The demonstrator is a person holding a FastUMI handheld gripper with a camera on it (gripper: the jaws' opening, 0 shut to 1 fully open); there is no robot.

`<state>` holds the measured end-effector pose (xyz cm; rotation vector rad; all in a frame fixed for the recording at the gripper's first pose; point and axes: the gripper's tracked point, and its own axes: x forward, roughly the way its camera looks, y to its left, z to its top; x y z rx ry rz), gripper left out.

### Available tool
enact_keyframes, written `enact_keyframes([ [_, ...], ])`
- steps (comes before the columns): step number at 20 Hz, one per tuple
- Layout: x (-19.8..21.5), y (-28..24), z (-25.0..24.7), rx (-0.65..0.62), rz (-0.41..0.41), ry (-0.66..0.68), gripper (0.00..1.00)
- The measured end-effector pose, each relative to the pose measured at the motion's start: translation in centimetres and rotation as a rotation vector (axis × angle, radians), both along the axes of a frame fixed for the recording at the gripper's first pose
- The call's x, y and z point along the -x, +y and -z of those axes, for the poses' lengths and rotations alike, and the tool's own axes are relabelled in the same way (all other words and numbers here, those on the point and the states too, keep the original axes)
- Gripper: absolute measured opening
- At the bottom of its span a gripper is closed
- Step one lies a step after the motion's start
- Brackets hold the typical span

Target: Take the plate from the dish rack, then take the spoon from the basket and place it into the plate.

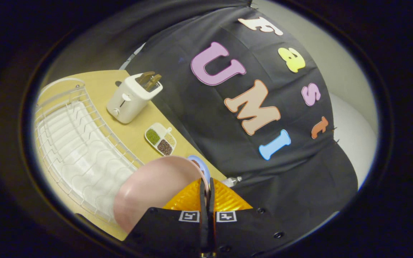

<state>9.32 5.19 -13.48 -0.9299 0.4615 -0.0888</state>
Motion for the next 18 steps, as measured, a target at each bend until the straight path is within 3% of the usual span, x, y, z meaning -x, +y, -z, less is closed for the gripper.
enact_keyframes([
  [12, 5.0, -9.3, -4.1, -0.147, 0.103, -0.052, 0.03],
  [18, 6.8, -13.8, -3.4, -0.208, 0.139, -0.046, 0.03],
])
